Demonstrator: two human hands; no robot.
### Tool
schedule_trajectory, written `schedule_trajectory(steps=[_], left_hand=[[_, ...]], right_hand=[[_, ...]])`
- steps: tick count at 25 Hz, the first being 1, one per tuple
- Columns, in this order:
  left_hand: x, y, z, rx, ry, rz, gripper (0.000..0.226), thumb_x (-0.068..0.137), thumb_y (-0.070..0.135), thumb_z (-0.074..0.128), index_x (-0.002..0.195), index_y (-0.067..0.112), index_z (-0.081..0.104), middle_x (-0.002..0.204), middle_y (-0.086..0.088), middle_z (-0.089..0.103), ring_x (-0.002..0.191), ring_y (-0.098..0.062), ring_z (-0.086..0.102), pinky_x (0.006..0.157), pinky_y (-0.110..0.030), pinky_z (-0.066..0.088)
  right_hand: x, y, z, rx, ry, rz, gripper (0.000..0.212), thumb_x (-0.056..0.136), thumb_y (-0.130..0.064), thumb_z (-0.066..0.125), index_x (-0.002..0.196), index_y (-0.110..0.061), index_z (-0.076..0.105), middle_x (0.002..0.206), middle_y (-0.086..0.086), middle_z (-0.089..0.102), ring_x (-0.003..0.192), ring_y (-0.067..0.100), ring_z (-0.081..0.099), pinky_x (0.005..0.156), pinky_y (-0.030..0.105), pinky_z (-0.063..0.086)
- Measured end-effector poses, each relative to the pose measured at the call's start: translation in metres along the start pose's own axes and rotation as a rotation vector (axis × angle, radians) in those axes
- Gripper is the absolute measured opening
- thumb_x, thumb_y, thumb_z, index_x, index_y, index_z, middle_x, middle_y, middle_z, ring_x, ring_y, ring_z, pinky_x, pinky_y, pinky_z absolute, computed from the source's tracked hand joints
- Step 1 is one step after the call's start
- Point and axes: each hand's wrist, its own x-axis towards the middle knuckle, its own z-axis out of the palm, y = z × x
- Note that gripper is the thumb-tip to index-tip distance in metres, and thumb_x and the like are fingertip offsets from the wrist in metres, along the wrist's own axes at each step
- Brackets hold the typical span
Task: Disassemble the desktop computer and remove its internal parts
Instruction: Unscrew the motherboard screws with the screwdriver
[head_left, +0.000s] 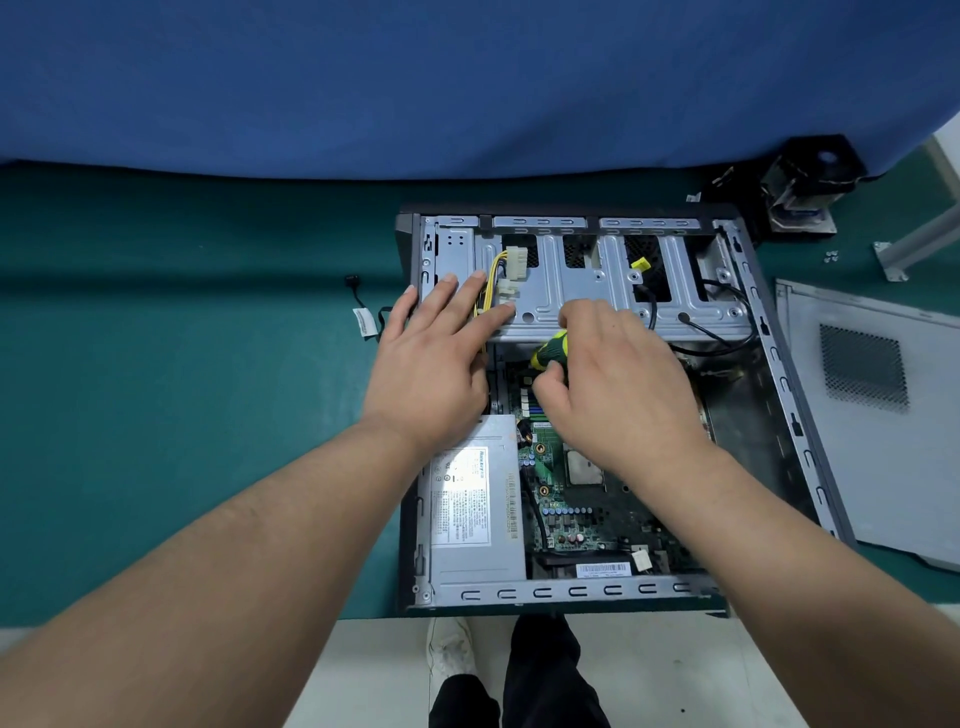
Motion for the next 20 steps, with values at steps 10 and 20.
schedule_trajectory(steps=[10, 20], left_hand=[[0.000, 0.001, -0.002, 0.002, -0.003, -0.002, 0.063, 0.093, 0.023, 0.055, 0.152, 0.040, 0.044, 0.169, 0.007, 0.023, 0.157, -0.020, 0.017, 0.127, -0.046, 0.005], [0.000, 0.002, -0.002, -0.013, -0.010, -0.009, 0.063, 0.093, 0.023, 0.053, 0.152, 0.041, 0.043, 0.170, 0.008, 0.022, 0.157, -0.019, 0.016, 0.127, -0.045, 0.004]], right_hand=[[-0.002, -0.006, -0.001, -0.088, 0.039, 0.012, 0.028, 0.096, -0.038, 0.044, 0.110, -0.014, 0.049, 0.086, 0.005, 0.061, 0.077, 0.031, 0.059, 0.061, 0.037, 0.034], [-0.010, -0.005, 0.003, -0.039, 0.056, 0.114, 0.036, 0.099, -0.045, 0.040, 0.113, -0.013, 0.050, 0.086, 0.005, 0.063, 0.076, 0.033, 0.062, 0.056, 0.037, 0.042]])
